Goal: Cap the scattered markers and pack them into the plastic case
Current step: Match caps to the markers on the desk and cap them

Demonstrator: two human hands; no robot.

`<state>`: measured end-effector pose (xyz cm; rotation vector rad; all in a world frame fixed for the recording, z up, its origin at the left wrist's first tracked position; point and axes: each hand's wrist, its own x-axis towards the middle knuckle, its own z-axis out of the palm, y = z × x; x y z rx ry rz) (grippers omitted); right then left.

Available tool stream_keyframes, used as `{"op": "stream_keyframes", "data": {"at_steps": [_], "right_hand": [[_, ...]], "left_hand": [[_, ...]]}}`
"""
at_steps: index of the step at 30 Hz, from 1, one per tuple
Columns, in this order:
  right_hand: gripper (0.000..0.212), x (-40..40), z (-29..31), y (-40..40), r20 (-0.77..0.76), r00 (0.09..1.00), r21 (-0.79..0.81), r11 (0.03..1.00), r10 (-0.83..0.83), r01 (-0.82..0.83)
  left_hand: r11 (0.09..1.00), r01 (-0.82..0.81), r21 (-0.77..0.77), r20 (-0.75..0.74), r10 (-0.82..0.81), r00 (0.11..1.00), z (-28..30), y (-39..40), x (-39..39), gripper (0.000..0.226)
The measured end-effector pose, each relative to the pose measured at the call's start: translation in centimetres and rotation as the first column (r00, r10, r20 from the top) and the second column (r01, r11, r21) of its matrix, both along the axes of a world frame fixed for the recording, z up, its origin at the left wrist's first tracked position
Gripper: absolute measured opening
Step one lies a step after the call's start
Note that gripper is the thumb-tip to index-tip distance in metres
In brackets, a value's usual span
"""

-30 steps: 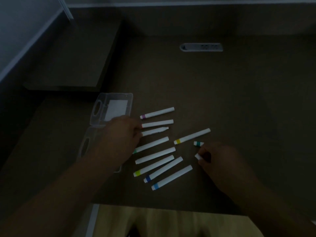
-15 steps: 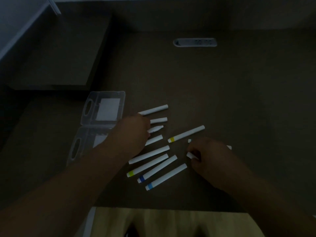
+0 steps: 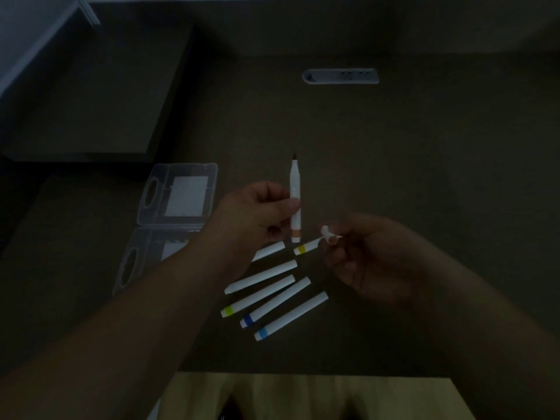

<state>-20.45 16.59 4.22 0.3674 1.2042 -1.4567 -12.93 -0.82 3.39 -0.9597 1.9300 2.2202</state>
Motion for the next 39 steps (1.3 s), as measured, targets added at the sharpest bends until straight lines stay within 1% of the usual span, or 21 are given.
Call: {"op": "stream_keyframes", "data": {"at_steps": [2,5,8,10,13,14,16,18,20,22,24,26,30,34,36,39], "right_hand": [[0.007,-0.3,0.4,-0.7,0.064,0.998,-0.017,1.0,-0.01,0.011],[0.009,-0.6,0.5,-1.4,0.107,0.992,-0.02,0.997,-0.066,0.069],[0.02,-0.6,0.4,-1.8,0.117,0.987,-0.011,0.994,-0.106,0.108],[0.022,-0.6,0.2,-1.8,0.115,0.987,-0.014,0.993,-0.113,0.115],[0.015,-0.7,0.4,-1.5,0.028,0.994,0.014,0.995,-0.102,0.102],[0.017,-0.8,0.5,-1.4,-0.029,0.995,0.038,0.994,-0.099,0.1],[0.023,-1.1,0.8,-1.2,-0.193,0.979,0.082,0.994,-0.06,0.077],[0.026,-1.5,1.2,-1.0,-0.391,0.92,0.113,0.993,0.012,0.035],[0.024,-1.6,1.7,-0.9,-0.577,0.814,0.147,0.989,0.069,0.02],[0.017,-1.7,2.2,-0.9,-0.697,0.707,0.176,0.984,0.118,0.008],[0.01,-1.8,2.4,-1.0,-0.757,0.626,0.234,0.972,0.19,-0.012],[0.008,-1.9,2.4,-1.1,-0.785,0.569,0.272,0.961,0.245,-0.038],[0.011,-1.9,2.3,-1.2,-0.809,0.483,0.322,0.94,0.335,-0.111],[0.015,-2.1,2.4,-1.4,-0.804,0.418,0.374,0.906,0.422,-0.197],[0.016,-2.0,2.4,-1.5,-0.787,0.4,0.4,0.882,0.47,-0.25],[0.018,-2.0,2.5,-1.7,-0.766,0.411,0.408,0.868,0.495,-0.284]], "left_hand": [[0.997,-0.019,0.073,-0.015,0.02,1.0,-0.1,0.1,-0.1,0.012],[0.99,-0.039,0.138,-0.019,0.042,0.999,-0.3,0.2,-0.1,0.015],[0.99,-0.042,0.137,-0.013,0.044,0.999,-0.5,0.3,-0.1,0.017],[0.991,-0.048,0.127,-0.007,0.049,0.999,-0.6,0.2,-0.1,0.017],[0.995,-0.027,0.097,-0.003,0.028,1.0,-0.6,0.0,0.0,0.014],[0.998,-0.006,0.061,0.004,0.006,1.0,-0.6,-0.1,0.1,0.012],[0.998,0.047,-0.045,0.035,-0.045,0.998,-0.5,-0.1,0.4,0.01],[0.987,0.101,-0.124,0.049,-0.095,0.994,-0.6,0.0,0.8,0.011],[0.979,0.132,-0.155,0.067,-0.123,0.99,-0.6,0.2,1.2,0.013],[0.974,0.149,-0.171,0.087,-0.136,0.987,-0.6,0.5,1.7,0.015],[0.964,0.182,-0.196,0.093,-0.166,0.982,-0.7,0.7,2.0,0.016],[0.954,0.204,-0.218,0.097,-0.187,0.978,-0.6,0.8,2.3,0.015],[0.932,0.229,-0.282,0.111,-0.206,0.972,-0.4,0.8,2.4,0.015],[0.894,0.265,-0.36,0.122,-0.237,0.964,0.0,0.9,2.5,0.015],[0.872,0.285,-0.398,0.134,-0.252,0.958,0.2,0.9,2.5,0.015],[0.851,0.3,-0.431,0.144,-0.264,0.954,0.2,0.8,2.6,0.015]]}}
